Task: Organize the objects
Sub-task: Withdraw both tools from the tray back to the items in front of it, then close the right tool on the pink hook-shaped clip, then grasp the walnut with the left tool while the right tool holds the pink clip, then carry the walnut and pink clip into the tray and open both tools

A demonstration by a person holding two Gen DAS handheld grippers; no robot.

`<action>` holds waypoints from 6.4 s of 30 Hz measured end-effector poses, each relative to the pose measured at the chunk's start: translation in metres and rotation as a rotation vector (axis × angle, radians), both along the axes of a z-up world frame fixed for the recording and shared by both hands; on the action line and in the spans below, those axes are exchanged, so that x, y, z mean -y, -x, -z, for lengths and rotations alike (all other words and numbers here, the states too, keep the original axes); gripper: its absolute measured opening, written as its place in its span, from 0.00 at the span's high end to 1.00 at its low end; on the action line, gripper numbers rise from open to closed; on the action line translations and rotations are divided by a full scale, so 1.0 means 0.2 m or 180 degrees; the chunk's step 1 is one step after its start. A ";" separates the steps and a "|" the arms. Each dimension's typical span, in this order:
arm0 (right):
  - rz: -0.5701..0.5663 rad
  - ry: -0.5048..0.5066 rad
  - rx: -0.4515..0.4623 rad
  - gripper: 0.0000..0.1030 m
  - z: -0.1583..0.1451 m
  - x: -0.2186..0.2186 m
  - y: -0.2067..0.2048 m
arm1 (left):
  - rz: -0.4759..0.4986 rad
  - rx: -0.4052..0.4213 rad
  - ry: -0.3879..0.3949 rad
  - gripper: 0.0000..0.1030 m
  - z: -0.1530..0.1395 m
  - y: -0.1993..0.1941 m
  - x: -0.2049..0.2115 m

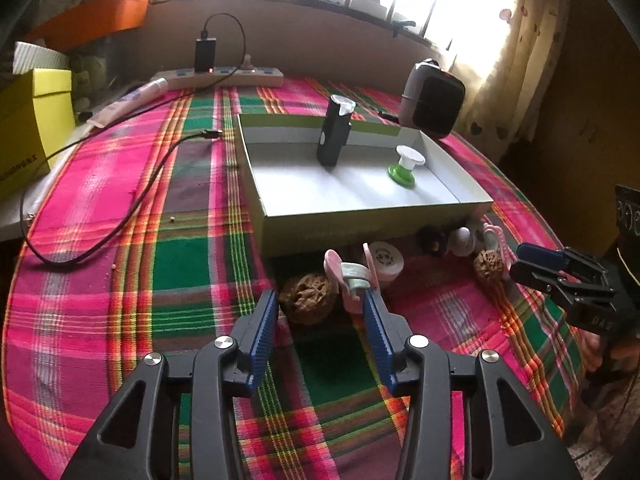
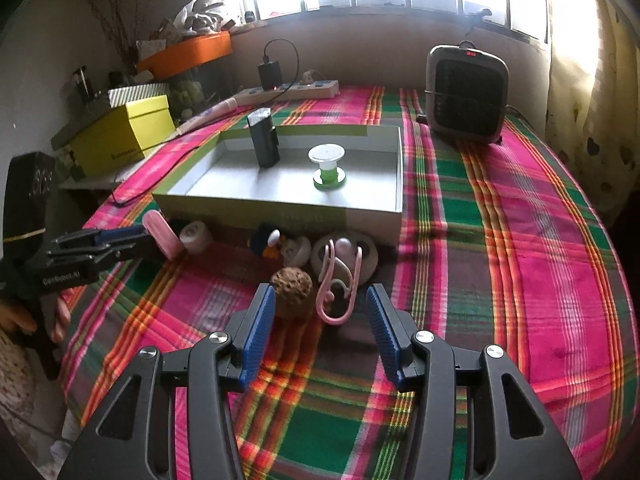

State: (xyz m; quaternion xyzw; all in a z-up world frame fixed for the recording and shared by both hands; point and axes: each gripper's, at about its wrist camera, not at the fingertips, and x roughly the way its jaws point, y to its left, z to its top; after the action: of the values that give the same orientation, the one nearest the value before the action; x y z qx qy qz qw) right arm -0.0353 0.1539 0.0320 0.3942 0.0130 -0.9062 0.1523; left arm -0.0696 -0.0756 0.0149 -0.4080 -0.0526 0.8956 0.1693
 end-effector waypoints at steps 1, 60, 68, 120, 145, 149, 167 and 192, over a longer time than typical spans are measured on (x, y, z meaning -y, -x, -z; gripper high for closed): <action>0.0005 -0.0010 0.0005 0.52 0.01 0.00 0.00 | 0.0008 0.0010 0.0009 0.59 0.00 0.00 0.00; -0.0040 -0.0020 0.0336 0.77 0.07 0.02 0.11 | 0.0063 0.0060 0.0251 0.64 0.01 -0.01 -0.06; -0.0081 -0.0020 0.0361 0.77 0.07 0.03 0.09 | 0.0060 0.0077 0.0271 0.64 0.00 -0.05 -0.05; -0.0014 -0.0381 0.0251 0.65 0.09 0.03 0.06 | 0.0035 -0.0050 0.0660 0.74 0.02 -0.06 -0.14; -0.0113 -0.0148 0.0196 0.76 0.00 0.02 0.04 | 0.0093 -0.0074 0.0440 0.74 -0.06 -0.08 -0.16; -0.0125 -0.0058 0.0159 0.76 -0.05 0.02 0.06 | 0.0085 -0.0126 0.0401 0.74 -0.11 -0.06 -0.16; -0.0253 0.0118 0.0225 0.76 -0.12 0.12 0.38 | 0.0021 -0.0182 0.0274 0.74 -0.20 0.22 -0.16; -0.0361 -0.0056 0.0626 0.76 0.06 0.36 0.84 | -0.0011 0.0059 0.0401 0.74 -0.07 0.63 -0.16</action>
State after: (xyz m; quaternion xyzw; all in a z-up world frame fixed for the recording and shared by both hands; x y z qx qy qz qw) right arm -0.2025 0.0821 0.0202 0.4812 0.0283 -0.8530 0.2003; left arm -0.1953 -0.0444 0.0281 -0.4260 0.0016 0.8936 0.1412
